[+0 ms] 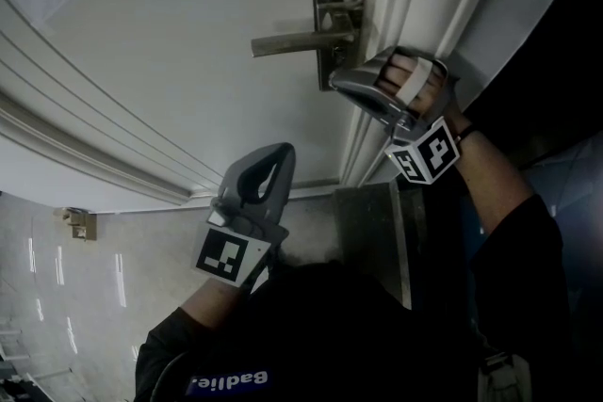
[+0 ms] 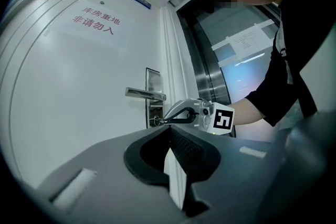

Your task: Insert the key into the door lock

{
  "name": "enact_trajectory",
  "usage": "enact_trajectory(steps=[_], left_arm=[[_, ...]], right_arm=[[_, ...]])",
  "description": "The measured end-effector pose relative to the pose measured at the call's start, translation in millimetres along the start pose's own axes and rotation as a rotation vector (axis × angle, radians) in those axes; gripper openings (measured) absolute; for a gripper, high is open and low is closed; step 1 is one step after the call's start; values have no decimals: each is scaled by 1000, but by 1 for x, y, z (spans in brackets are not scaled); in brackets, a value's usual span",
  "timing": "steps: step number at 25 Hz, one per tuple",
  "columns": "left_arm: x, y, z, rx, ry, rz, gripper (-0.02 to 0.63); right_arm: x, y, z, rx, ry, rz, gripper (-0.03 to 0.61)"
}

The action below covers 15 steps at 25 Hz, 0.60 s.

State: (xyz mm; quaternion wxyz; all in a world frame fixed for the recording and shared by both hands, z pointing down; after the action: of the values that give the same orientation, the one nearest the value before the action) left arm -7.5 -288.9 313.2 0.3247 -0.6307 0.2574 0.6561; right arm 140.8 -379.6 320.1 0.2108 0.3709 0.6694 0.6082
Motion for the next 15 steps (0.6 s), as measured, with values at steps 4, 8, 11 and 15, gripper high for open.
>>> enact_trajectory(steps=[4, 8, 11, 15], left_arm=[[0, -1, -5, -9, -3, 4, 15], [-6, -4, -7, -15, 13, 17, 15], [-10, -6, -8, -20, 20, 27, 15], [-14, -11, -9, -34, 32, 39, 15]], right_arm=[[-3, 0, -1, 4, -1, 3, 12], [-4, -1, -2, 5, -5, 5, 12], [-6, -2, -2, -3, -4, -16, 12], [-6, -3, -2, -7, 4, -60, 12]])
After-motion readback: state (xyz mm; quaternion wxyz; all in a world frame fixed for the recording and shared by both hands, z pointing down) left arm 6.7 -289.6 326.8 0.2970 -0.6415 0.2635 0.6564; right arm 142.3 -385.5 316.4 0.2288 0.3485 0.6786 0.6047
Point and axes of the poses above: the fingertips, and each gripper's own axes: z backward along the fingers, y to its left, x out of its top, the point moved 6 cm from there along z, backward along the fingers, and after that the axes turned 2 degrees about x, right-handed, at the moved point
